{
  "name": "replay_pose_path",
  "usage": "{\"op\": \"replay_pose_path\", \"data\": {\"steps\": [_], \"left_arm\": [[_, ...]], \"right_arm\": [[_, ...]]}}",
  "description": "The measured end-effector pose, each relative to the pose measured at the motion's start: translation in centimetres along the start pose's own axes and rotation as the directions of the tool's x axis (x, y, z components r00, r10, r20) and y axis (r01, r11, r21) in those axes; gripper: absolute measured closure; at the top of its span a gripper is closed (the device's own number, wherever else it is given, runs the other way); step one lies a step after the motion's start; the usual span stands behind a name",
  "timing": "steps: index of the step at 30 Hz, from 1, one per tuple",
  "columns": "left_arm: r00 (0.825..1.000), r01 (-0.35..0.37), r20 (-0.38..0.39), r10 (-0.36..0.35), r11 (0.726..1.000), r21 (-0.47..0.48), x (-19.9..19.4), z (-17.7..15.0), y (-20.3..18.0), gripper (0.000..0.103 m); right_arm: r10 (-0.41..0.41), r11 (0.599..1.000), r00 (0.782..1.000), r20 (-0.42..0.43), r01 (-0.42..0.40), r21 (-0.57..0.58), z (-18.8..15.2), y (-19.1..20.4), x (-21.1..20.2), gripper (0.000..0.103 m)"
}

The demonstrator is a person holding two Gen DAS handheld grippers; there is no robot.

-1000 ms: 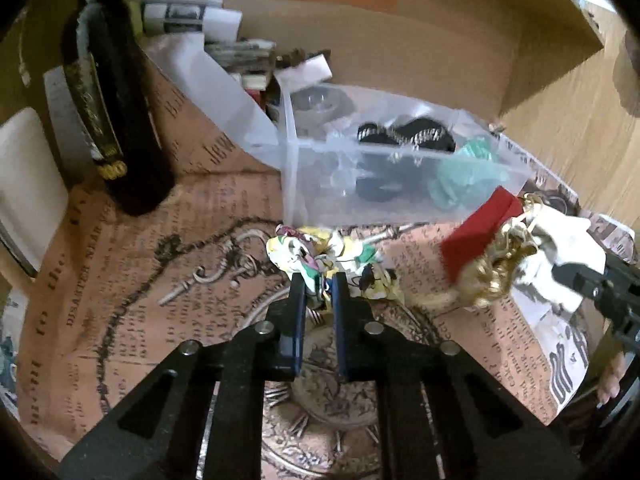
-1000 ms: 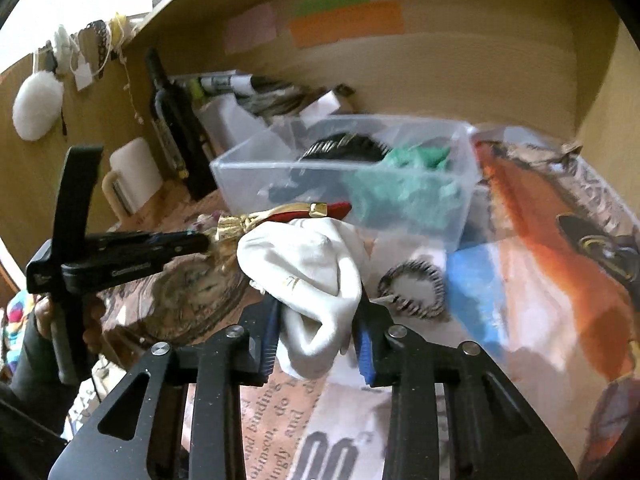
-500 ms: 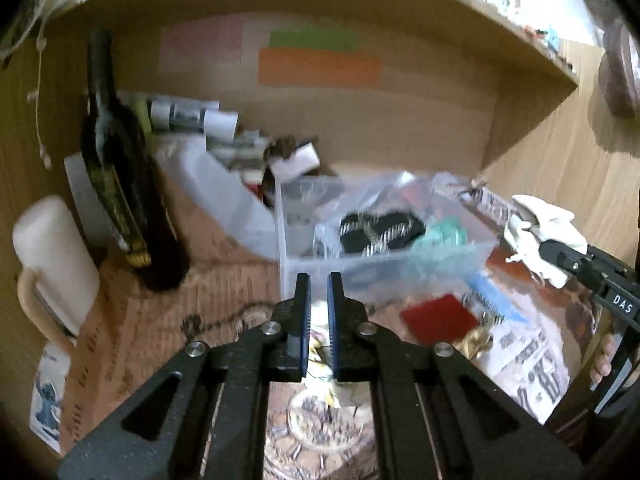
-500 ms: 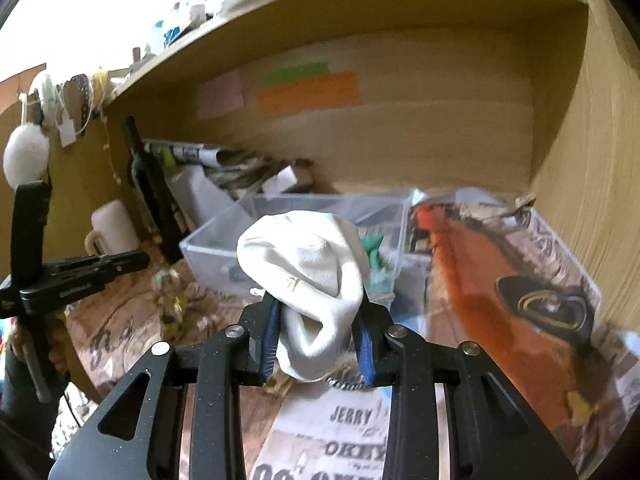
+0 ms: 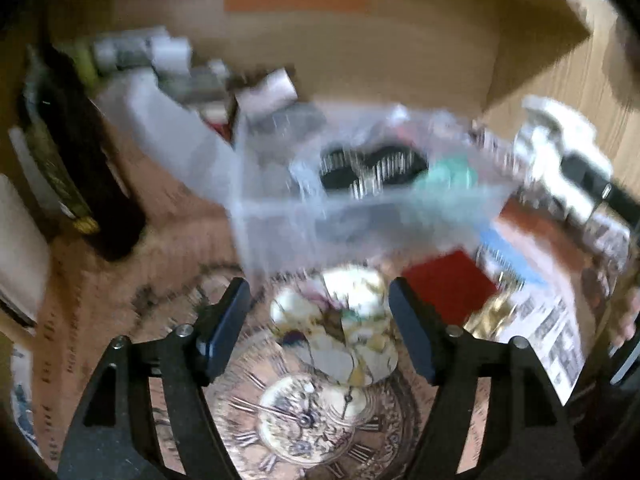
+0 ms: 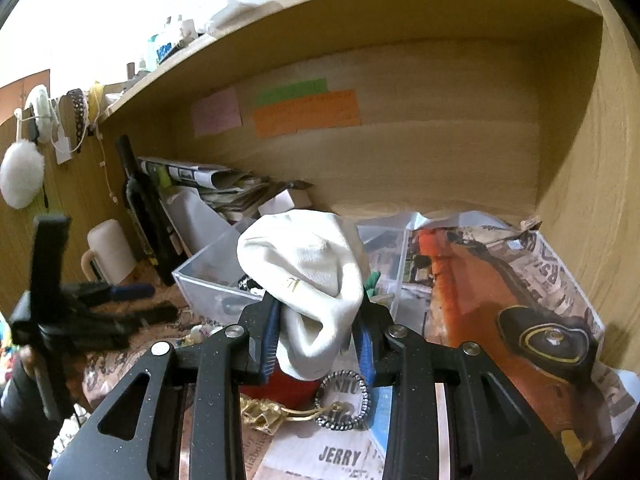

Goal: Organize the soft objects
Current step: 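Carry the scrunchie and white cloth into the clear box and open both tools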

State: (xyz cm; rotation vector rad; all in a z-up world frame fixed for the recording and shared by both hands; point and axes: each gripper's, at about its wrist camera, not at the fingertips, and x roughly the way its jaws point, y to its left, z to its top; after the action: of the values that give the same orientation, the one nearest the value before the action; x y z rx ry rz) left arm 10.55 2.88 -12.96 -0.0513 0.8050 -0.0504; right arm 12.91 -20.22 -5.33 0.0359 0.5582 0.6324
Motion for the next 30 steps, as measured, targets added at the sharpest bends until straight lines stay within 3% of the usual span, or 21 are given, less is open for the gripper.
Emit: {"op": "replay_pose_path", "data": {"steps": [3,6,8,10,12,13,22,30], "left_arm": [[0.996,0.013,-0.087,-0.014,1.0,-0.008,2.8,-0.5,0.0,0.031],[0.994,0.025,-0.11,-0.028,0.999,-0.029,4.1,-0.8,0.3,0.032],[0.995,0.025,-0.095,-0.028,0.999,-0.034,4.1,-0.9,0.4,0.041],[0.995,0.032,-0.093,-0.034,0.999,-0.025,3.9,-1.0,0.4,0.068],[0.994,0.049,-0.091,-0.051,0.998,-0.031,3.4,-1.3,0.4,0.082],[0.994,0.057,-0.089,-0.06,0.998,-0.035,3.1,-1.5,0.4,0.084],[0.998,0.046,0.053,-0.045,0.998,-0.032,-2.9,-0.7,0.3,0.087],[0.981,0.03,0.194,-0.027,0.999,-0.012,-6.4,3.3,0.3,0.087]], "right_arm": [[0.001,1.0,1.0,-0.013,-0.001,0.008,-0.1,-0.3,0.3,0.073],[0.001,1.0,1.0,-0.024,-0.001,0.013,-0.2,-0.6,0.5,0.073],[-0.002,1.0,1.0,-0.03,0.003,0.013,-0.2,-0.7,0.6,0.073],[-0.006,1.0,0.999,-0.035,0.006,0.012,-0.2,-0.9,0.8,0.073],[-0.008,1.0,0.999,-0.038,0.009,0.01,-0.1,-1.0,1.1,0.073],[-0.01,1.0,0.999,-0.041,0.011,0.011,-0.1,-1.1,1.3,0.073],[-0.015,1.0,0.999,-0.038,0.015,-0.007,1.0,-1.2,2.4,0.073],[-0.018,1.0,1.0,-0.001,0.018,-0.024,3.7,-1.1,3.5,0.073]]}}
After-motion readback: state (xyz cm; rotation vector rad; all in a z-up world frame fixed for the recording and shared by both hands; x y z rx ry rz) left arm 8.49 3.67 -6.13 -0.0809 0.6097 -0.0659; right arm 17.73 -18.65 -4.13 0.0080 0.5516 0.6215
